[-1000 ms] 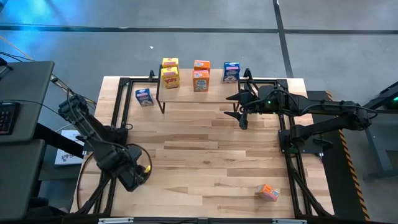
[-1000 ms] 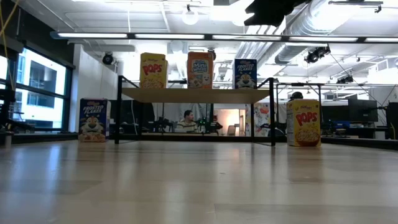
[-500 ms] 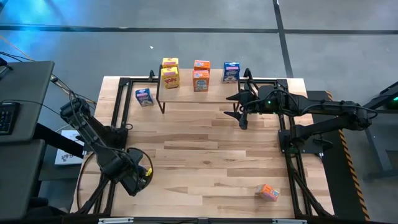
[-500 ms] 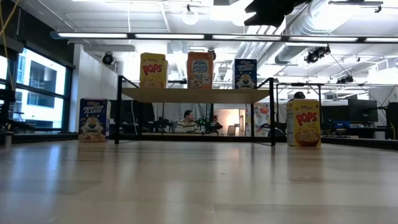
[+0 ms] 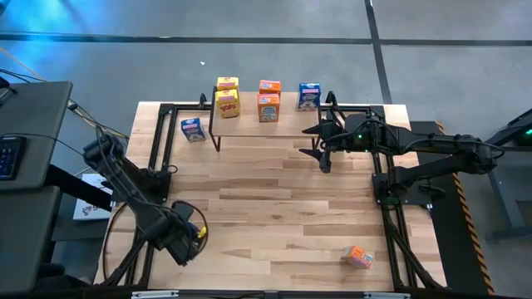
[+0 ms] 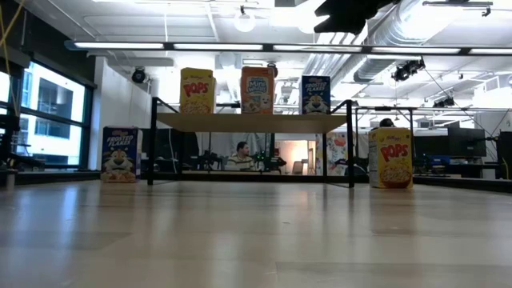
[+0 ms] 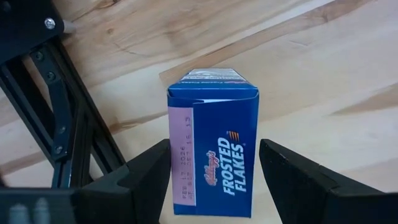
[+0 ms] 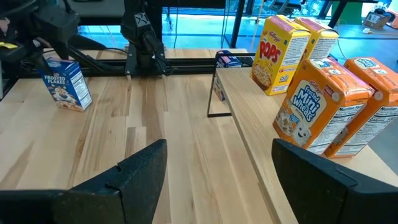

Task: Stack cereal on shelf
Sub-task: Put the bottom blue cereal box on the shelf aligned with the other blue cereal box

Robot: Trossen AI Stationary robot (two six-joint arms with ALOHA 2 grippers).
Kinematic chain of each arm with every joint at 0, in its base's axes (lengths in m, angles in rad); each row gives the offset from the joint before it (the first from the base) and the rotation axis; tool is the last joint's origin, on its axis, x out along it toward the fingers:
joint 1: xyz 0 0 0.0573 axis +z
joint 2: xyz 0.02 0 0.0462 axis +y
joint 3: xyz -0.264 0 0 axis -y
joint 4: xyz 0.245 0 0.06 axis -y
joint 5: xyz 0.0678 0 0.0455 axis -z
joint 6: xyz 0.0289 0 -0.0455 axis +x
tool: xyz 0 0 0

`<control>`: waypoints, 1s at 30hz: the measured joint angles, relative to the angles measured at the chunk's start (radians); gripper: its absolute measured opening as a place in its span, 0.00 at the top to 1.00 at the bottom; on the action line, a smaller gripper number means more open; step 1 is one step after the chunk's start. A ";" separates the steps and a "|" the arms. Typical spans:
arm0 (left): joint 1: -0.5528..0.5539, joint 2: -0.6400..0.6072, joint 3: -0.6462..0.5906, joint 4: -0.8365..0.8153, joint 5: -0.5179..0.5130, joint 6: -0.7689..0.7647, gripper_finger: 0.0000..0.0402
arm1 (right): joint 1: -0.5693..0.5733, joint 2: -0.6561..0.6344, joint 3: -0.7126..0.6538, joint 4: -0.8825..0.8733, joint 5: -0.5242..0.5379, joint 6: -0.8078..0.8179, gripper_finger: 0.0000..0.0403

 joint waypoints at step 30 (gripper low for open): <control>0.021 0.029 0.000 0.017 -0.012 0.126 0.59 | 0.000 0.000 0.000 0.003 0.000 0.000 0.30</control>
